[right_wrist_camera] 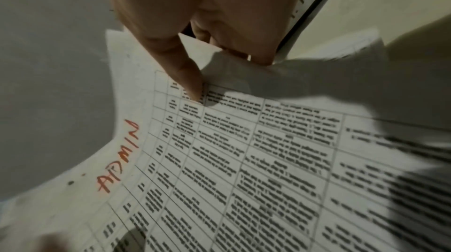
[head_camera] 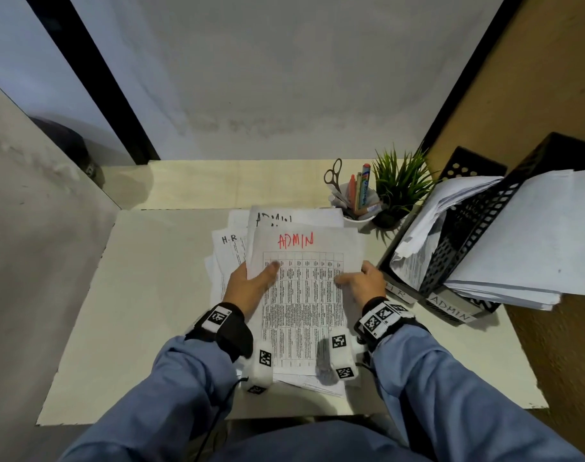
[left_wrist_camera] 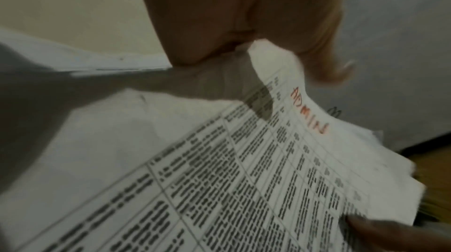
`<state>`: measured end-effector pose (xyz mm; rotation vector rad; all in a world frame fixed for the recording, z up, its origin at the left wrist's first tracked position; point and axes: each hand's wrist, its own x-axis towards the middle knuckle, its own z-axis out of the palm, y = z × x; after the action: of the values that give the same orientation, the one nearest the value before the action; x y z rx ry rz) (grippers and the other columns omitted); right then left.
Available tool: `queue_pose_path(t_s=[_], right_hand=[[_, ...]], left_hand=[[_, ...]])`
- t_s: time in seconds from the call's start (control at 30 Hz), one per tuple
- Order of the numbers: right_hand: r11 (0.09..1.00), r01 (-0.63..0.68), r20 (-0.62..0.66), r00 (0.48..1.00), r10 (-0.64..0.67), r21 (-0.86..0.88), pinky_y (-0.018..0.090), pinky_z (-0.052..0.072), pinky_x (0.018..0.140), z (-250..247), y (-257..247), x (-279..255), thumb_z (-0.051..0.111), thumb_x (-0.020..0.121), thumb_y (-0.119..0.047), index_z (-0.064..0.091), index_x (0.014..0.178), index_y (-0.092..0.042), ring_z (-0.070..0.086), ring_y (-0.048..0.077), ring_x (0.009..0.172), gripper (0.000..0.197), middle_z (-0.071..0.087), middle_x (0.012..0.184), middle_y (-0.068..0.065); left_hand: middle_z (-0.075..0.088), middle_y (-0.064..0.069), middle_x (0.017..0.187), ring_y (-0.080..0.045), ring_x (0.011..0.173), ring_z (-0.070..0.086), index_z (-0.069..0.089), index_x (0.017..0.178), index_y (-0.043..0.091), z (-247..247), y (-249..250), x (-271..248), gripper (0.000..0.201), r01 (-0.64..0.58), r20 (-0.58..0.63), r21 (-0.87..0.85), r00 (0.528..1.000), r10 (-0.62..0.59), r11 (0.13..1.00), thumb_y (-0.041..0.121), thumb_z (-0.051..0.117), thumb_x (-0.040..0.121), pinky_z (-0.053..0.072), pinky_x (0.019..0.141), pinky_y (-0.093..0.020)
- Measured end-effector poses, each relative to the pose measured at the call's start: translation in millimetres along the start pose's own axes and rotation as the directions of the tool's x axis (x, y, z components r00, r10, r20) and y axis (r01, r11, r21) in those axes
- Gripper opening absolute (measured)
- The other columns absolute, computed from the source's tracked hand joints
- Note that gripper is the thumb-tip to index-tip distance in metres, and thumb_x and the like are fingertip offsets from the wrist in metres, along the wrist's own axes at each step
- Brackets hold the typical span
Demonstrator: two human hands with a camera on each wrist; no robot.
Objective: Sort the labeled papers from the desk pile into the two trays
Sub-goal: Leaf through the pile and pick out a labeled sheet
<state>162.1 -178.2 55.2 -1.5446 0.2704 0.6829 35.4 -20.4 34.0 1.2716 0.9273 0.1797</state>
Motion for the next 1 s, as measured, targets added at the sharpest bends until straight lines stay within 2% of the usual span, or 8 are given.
queue_pose_path(t_s=[0.1,0.23,0.4,0.5,0.63,0.77,0.9,1.0], right_hand=[[0.993,0.052,0.071,0.996,-0.059,0.103,0.024,0.051,0.059,7,-12,-5,0.052,0.073,0.026,0.060,0.089,0.003,0.064,0.024,0.080,0.030,0.065,0.084,0.009],[0.908,0.410,0.128,0.908,-0.399,-0.080,0.019,0.051,0.064,15,-46,-20,0.062,0.082,0.006,0.065,0.089,-0.009,0.064,0.013,0.073,0.016,0.064,0.078,0.000],[0.781,0.621,0.037,0.781,-0.624,0.063,0.010,0.050,0.066,21,-66,-40,0.066,0.080,0.004,0.057,0.089,-0.027,0.063,-0.007,0.073,0.033,0.064,0.086,-0.006],[0.859,0.511,0.088,0.856,-0.510,0.009,0.017,0.054,0.067,18,-40,-38,0.064,0.082,0.000,0.060,0.094,-0.024,0.066,0.003,0.078,0.027,0.067,0.089,-0.002],[0.891,0.309,0.184,0.948,-0.260,-0.333,0.025,0.052,0.060,15,6,-30,0.062,0.085,-0.003,0.061,0.083,-0.012,0.059,0.016,0.064,0.009,0.061,0.072,0.000],[0.891,0.332,0.176,0.941,-0.290,-0.310,0.025,0.044,0.053,17,8,-29,0.058,0.084,-0.004,0.055,0.066,0.003,0.050,0.016,0.053,0.019,0.052,0.060,0.009],[0.891,0.247,0.181,0.965,-0.191,-0.380,0.020,0.045,0.049,11,15,-25,0.056,0.087,-0.001,0.057,0.070,-0.003,0.051,0.016,0.055,0.017,0.053,0.064,0.006],[0.912,0.176,0.140,0.981,-0.133,-0.371,0.023,0.049,0.057,-7,7,-27,0.059,0.088,-0.004,0.052,0.073,-0.006,0.053,0.016,0.060,0.016,0.051,0.069,0.007]], left_hand=[[0.071,-0.013,0.098,-0.033,0.094,0.067,0.065,0.103,0.012,8,24,-10,0.021,-0.117,-0.077,-0.021,0.990,0.115,0.993,0.013,0.069,0.082,0.056,0.085,-0.043],[0.068,0.002,0.081,-0.006,0.069,0.068,0.063,0.087,0.020,15,73,-30,0.013,-0.379,-0.121,0.032,0.917,0.380,0.925,0.007,0.067,0.084,0.053,0.058,-0.016],[0.065,0.010,0.090,0.010,0.077,0.064,0.060,0.098,0.025,14,96,-44,0.024,-0.580,-0.117,0.089,0.801,0.587,0.810,0.006,0.066,0.084,0.051,0.068,-0.010],[0.064,0.015,0.087,0.011,0.074,0.063,0.059,0.096,0.026,11,72,-38,0.023,-0.471,-0.084,0.150,0.870,0.486,0.869,0.008,0.066,0.085,0.053,0.070,-0.011],[0.062,-0.001,0.083,-0.016,0.072,0.060,0.059,0.088,0.017,10,31,-26,0.006,-0.156,-0.024,0.334,0.984,0.174,0.929,0.019,0.064,0.087,0.048,0.066,-0.019],[0.063,-0.008,0.081,-0.021,0.071,0.060,0.063,0.090,0.008,9,29,-20,0.013,-0.163,-0.063,0.410,0.976,0.206,0.897,0.021,0.062,0.088,0.049,0.064,-0.025],[0.061,-0.016,0.084,-0.027,0.077,0.062,0.059,0.088,0.006,7,27,-22,0.015,-0.128,-0.003,0.546,0.988,0.154,0.828,0.019,0.054,0.092,0.051,0.071,-0.033],[0.061,-0.018,0.083,-0.022,0.069,0.057,0.062,0.093,-0.002,13,40,-30,0.020,-0.144,0.069,0.551,0.990,0.127,0.822,0.016,0.054,0.093,0.047,0.063,-0.026]])
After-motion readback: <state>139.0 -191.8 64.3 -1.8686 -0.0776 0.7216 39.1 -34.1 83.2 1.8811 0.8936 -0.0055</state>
